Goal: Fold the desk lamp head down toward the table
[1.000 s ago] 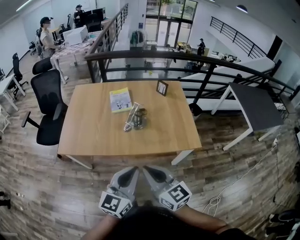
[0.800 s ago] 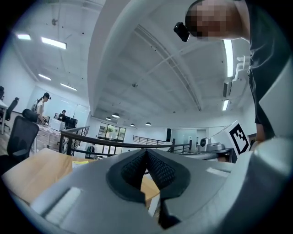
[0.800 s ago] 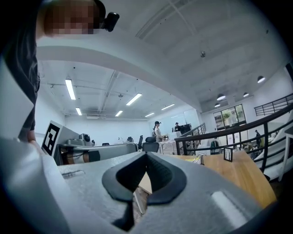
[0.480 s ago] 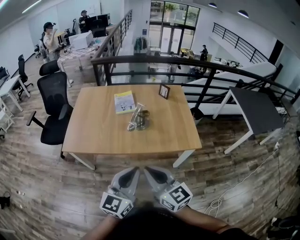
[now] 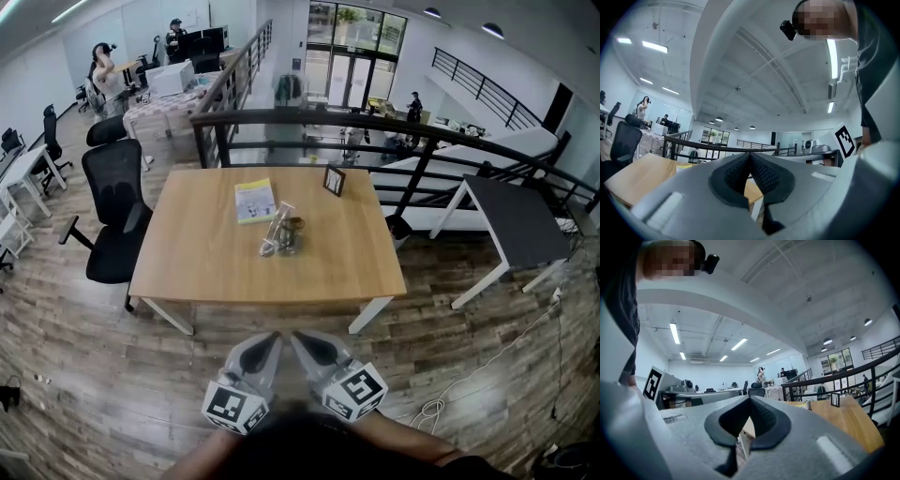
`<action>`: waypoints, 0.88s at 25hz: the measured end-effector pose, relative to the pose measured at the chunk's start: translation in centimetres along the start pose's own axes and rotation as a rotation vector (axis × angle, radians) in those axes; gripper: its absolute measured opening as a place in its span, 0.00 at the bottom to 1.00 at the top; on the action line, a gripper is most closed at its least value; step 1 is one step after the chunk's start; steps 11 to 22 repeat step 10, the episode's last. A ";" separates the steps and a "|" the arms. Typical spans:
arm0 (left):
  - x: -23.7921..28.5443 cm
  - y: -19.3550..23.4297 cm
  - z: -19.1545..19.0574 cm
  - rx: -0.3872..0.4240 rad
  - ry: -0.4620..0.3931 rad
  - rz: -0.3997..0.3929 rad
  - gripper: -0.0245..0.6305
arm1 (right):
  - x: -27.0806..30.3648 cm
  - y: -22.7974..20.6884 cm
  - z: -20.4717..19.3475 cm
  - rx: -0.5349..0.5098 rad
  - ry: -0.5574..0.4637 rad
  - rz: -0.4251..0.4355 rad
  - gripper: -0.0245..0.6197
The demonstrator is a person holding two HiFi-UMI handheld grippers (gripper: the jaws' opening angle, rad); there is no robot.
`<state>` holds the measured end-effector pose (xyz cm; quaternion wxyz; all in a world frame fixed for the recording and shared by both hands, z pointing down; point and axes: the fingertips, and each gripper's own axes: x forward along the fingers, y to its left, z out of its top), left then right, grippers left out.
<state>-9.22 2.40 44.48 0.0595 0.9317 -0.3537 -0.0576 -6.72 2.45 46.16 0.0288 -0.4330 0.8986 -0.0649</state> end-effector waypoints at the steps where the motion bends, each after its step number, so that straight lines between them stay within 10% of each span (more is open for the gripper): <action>1: 0.0 -0.1 0.1 0.003 -0.002 -0.001 0.04 | -0.1 0.1 0.0 0.000 0.000 0.001 0.04; 22: 0.4 -1.1 -0.5 -0.006 0.010 -0.018 0.04 | -1.0 -0.3 0.1 0.010 -0.001 -0.006 0.04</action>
